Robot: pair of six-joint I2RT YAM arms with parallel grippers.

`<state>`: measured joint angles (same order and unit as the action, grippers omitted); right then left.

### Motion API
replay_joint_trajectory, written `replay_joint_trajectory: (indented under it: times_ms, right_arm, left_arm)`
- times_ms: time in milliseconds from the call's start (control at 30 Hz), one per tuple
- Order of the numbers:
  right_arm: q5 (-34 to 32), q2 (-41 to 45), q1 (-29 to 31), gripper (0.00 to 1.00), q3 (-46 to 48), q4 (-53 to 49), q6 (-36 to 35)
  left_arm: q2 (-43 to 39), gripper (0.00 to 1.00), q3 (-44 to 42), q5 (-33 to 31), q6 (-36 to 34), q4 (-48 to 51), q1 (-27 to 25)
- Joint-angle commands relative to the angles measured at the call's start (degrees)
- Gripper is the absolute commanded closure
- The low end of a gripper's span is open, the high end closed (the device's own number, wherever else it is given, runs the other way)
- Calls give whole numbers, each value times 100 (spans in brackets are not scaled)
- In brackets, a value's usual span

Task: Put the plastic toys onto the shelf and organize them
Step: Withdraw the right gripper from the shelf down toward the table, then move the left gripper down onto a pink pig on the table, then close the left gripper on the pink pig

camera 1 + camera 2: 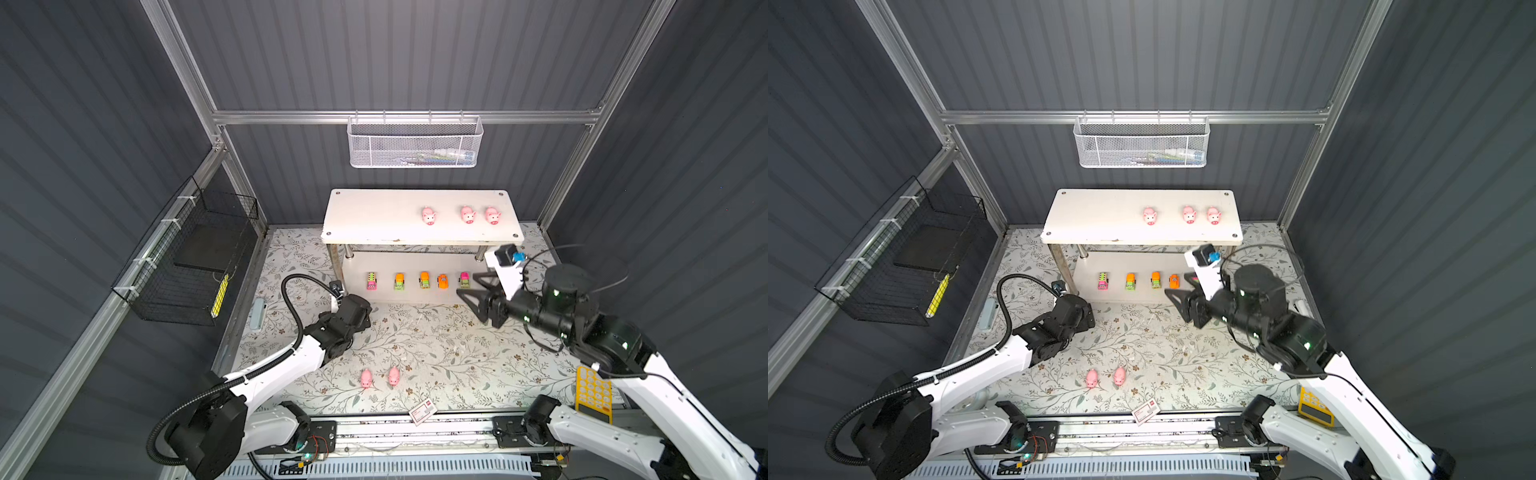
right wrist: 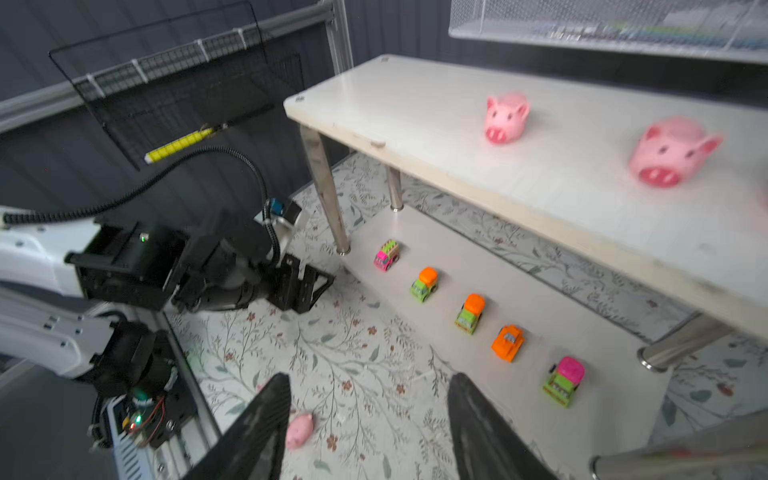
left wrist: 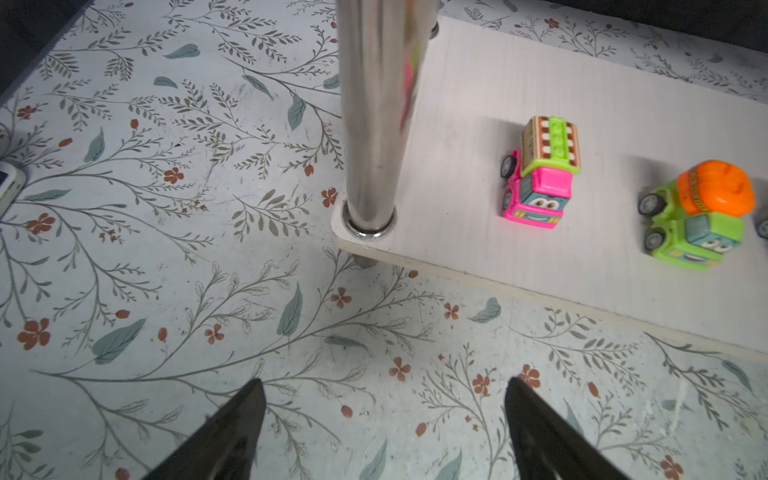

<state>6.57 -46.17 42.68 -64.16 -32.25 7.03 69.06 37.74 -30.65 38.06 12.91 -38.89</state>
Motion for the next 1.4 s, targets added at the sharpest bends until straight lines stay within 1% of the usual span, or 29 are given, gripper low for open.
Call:
replay_joint_trajectory:
  times_ms: [0, 133, 267, 333, 433, 500, 667, 833, 967, 1200, 1300, 1367]
  right_arm:
    - [169, 441, 211, 38, 889, 527, 650]
    - [112, 750, 457, 38, 1857, 634, 1229]
    - [221, 684, 487, 38, 2732, 958, 1520]
    - [256, 552, 487, 38, 3086, 1419, 1608]
    - [301, 191, 487, 38, 3417, 1920, 1669]
    - [374, -93, 487, 38, 3521, 2185, 1680]
    - [564, -637, 487, 38, 3559, 2477, 1626]
    - [559, -903, 470, 38, 3579, 2535, 1575]
    - [572, -1081, 438, 38, 3609, 2633, 1604]
    - [620, -1210, 402, 38, 3640, 2689, 1615]
    - [638, -1227, 375, 38, 3681, 2727, 1624]
    - [651, -1236, 356, 38, 3713, 2742, 1631]
  left_arm:
    - [-146, 14, -12, 549, 178, 521, 49]
    - [-308, 17, -168, 1103, 621, 894, 27]
    - [-554, 14, -528, 1450, 1209, 955, -162]
    - [-603, 14, -613, 1504, 1431, 993, -383]
    - [-565, 12, -562, 1344, 1714, 1248, -838]
    - [-512, 12, -596, 1409, 1899, 1327, -1013]
    - [-637, 13, -888, 1649, 2228, 1354, -1183]
    - [-805, 16, -1026, 1750, 2479, 1565, -1475]
    - [-693, 17, -964, 1739, 2550, 1625, -1764]
    - [-311, 25, -725, 1594, 2716, 1866, -2188]
    - [-217, 29, -711, 1576, 2792, 1838, -2280]
    - [-124, 34, -677, 1552, 2791, 1842, -2311]
